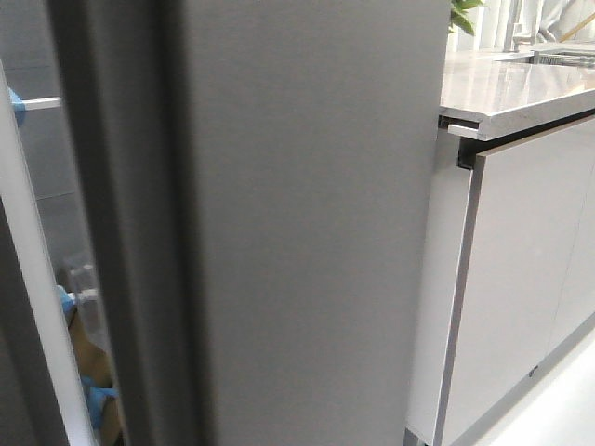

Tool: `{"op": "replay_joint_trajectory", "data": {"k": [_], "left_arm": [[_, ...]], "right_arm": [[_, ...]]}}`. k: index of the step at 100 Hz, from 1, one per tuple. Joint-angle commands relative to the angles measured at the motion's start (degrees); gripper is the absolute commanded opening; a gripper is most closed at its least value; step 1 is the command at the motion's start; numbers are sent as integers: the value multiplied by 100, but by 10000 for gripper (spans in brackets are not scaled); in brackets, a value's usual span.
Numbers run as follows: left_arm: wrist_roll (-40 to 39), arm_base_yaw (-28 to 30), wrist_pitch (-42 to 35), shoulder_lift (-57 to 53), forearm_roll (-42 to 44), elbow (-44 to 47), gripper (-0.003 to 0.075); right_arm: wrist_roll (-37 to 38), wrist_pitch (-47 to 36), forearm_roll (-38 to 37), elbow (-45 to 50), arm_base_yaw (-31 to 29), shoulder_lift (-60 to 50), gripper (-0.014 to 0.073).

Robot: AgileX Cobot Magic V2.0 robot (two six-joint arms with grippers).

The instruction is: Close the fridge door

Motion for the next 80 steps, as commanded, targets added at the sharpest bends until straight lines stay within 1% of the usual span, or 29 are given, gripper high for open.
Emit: {"op": "replay_joint_trajectory", "data": {"k": [1, 24, 53, 61, 80], "left_arm": [[-25, 22, -416, -59, -23, 201, -20], [-25, 22, -416, -59, -23, 201, -20], [-25, 22, -416, -59, -23, 201, -20], [-25, 22, -416, -59, -23, 201, -20], [-25, 35, -416, -59, -23, 201, -20]], "right_arm": [[-127, -548, 216, -440, 96, 200, -44], [-238, -692, 216, -1166, 358, 1018, -45], [-252, -747, 216, -2079, 394, 2025, -44], [-252, -770, 216, -2173, 394, 2191, -45], [-252, -710, 80, -2183, 379, 2198, -44]]}}
